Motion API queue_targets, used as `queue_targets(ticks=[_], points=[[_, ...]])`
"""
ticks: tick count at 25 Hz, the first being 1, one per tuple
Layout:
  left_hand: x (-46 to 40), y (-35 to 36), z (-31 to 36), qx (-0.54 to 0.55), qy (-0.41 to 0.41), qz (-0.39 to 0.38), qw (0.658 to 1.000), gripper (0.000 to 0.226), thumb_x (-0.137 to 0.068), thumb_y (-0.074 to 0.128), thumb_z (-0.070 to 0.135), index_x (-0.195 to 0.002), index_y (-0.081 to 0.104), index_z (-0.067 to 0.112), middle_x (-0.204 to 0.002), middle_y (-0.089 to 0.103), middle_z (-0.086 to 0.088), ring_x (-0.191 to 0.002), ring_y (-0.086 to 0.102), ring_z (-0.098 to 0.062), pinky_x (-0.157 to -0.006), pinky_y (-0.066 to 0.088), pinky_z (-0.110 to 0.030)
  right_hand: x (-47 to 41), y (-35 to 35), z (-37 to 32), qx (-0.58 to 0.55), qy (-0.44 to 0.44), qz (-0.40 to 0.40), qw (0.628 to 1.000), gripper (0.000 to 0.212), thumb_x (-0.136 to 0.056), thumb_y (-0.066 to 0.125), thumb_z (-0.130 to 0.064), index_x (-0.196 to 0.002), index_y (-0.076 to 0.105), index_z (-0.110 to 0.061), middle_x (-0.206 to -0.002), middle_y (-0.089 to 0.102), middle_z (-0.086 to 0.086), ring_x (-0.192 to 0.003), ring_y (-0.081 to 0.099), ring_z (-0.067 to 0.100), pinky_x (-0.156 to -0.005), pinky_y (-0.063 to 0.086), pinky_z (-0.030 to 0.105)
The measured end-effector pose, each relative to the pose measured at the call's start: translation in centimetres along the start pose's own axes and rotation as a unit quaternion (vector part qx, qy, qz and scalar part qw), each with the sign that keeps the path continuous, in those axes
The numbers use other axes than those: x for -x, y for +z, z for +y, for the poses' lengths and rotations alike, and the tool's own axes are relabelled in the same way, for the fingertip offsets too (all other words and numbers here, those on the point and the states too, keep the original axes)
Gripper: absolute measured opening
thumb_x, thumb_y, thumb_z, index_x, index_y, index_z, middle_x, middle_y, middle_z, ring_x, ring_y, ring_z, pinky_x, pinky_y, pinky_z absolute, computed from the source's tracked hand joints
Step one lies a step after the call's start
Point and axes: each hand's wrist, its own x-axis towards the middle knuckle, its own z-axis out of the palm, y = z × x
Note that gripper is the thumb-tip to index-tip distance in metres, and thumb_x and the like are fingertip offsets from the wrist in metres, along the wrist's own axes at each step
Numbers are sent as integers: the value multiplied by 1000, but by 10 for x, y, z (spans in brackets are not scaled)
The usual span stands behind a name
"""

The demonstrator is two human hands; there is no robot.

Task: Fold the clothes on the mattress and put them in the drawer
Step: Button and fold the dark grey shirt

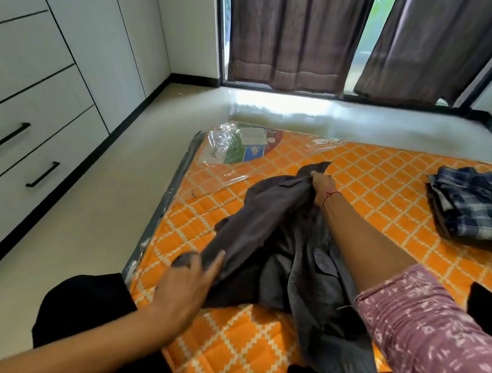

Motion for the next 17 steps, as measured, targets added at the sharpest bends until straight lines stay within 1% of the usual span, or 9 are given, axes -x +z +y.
queue_targets(ticks=[3,5,6,8,10,11,12,14,17], points=[[0,4,50,94,133,-235,958,67,-100,40,27,-153,1,13,-135,49,-21,-113,56,-36,-87,46,-40,10,3,6,-154,-26,-101,983,24,-95,57,-23,-82,72,-9,-79,71,8,-73,67,23,-61,56,27],[-28,-18,43,216,186,-399,872,62,-89,57,47,-139,41,14,-118,61,-15,-97,65,-32,-73,54,-35,19,4,16,-312,-14,-207,927,28,-94,54,-25,-80,74,-12,-75,73,4,-68,70,18,-61,57,26],[-45,-26,34,313,180,-405,840,46,-87,59,51,-117,57,16,-102,65,-11,-81,67,-24,-61,54,-27,24,6,26,-290,5,-234,928,26,-95,52,-26,-87,72,-11,-79,74,4,-70,70,16,-64,56,26],[-82,-39,15,489,61,-204,846,36,-89,57,52,-83,61,16,-74,62,-7,-62,62,-16,-53,48,-25,27,14,56,-14,15,-213,977,20,-96,52,-26,-95,61,-8,-87,73,9,-71,66,17,-61,52,26],[-120,-40,11,543,-103,69,830,43,-86,58,55,-97,60,13,-92,63,-10,-85,63,-25,-70,48,-34,29,15,79,245,-5,-155,957,25,-94,56,-32,-100,48,-8,-93,61,9,-84,58,21,-52,47,25],[-133,-38,17,551,-132,109,817,53,-85,59,56,-116,55,13,-112,58,-12,-105,58,-28,-83,47,-37,28,14,86,285,-15,-148,947,31,-93,56,-36,-102,45,-9,-92,55,6,-89,56,21,-50,47,25],[-145,-35,28,563,-120,83,813,64,-86,57,56,-132,46,12,-129,50,-12,-119,49,-30,-94,43,-39,28,9,89,271,-23,-156,949,31,-93,55,-38,-105,46,-10,-92,55,5,-87,58,20,-50,49,24],[-164,-23,53,593,-93,-12,800,66,-90,53,54,-138,39,11,-139,42,-13,-127,43,-30,-98,38,-37,29,-4,90,148,-9,-178,973,19,-95,55,-29,-108,52,-16,-88,60,1,-68,61,12,-50,51,22],[-180,-1,65,623,-126,12,772,31,-93,55,42,-104,54,13,-106,62,-9,-97,59,-27,-77,44,-34,15,-18,93,-140,93,-171,971,13,-93,59,-23,-104,54,-19,-91,63,4,-69,63,15,-52,54,25]])
